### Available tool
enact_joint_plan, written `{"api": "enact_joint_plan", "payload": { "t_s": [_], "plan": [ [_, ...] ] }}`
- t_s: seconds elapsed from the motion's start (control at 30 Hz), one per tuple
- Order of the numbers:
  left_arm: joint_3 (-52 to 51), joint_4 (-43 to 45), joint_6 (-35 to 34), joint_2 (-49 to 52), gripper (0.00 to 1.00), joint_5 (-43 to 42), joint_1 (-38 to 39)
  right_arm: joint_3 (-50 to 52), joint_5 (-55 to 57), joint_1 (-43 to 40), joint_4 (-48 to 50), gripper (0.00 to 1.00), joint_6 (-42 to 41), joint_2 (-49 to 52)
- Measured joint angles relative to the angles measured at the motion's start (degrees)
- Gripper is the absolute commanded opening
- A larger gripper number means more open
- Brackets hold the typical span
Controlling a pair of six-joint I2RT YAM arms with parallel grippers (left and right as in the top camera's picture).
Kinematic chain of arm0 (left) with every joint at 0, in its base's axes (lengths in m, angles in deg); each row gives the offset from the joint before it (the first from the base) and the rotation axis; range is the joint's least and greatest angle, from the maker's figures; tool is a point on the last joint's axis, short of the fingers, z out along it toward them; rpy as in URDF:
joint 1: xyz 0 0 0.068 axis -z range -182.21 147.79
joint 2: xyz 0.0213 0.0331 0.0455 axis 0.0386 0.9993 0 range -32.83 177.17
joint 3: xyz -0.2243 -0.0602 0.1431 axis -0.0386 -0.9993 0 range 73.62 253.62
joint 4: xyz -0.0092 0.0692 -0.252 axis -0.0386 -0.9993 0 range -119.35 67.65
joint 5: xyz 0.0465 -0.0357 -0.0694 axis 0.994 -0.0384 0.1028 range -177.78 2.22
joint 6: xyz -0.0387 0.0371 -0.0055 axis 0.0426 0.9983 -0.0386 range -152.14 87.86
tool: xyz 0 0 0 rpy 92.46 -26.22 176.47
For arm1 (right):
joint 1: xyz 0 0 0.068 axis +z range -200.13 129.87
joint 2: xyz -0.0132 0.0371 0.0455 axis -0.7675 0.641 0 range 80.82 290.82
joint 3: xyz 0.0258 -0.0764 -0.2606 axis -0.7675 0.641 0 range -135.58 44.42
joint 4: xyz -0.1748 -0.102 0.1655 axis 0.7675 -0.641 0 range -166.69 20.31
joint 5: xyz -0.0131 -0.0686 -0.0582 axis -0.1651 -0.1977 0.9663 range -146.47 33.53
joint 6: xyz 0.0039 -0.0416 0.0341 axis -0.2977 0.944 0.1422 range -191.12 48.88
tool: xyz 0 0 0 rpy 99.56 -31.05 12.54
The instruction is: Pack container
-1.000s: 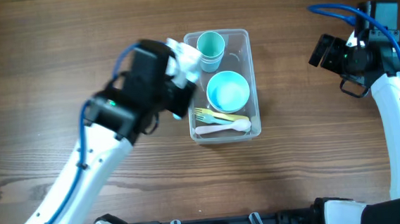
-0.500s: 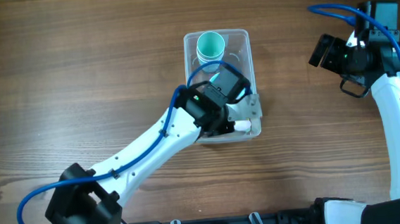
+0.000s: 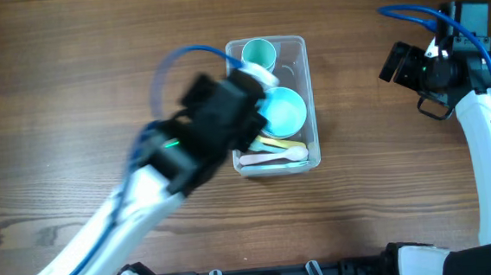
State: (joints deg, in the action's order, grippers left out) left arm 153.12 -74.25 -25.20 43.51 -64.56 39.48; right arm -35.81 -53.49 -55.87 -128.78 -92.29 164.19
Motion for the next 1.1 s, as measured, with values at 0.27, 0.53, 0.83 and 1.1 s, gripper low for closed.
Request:
{"api": "enact_joint_plan", "payload": {
  "t_s": [0.27, 0.53, 0.83, 1.1],
  "plan": [
    [0.76, -15.43, -27.08, -16.39, 1.0, 1.33, -32.57, 0.0, -0.02, 0.0, -0.09, 1.0, 0.0, 0.0],
    [0.74, -17.81, -28.96, -15.87, 1.0, 0.24, -35.89, 0.0, -0.02, 0.02, -0.02, 1.0, 0.0, -0.02],
    [0.74, -17.9, -29.18, -15.85, 1.0, -0.17, -35.89, 0.31, 0.76, 6.08, -0.63, 1.0, 0.48, -22.32],
    [0.74, -17.94, -29.18, -15.85, 1.0, -0.39, -35.89, 26.97, 6.29, 6.08, 18.14, 1.0, 3.72, -46.42]
  ]
}}
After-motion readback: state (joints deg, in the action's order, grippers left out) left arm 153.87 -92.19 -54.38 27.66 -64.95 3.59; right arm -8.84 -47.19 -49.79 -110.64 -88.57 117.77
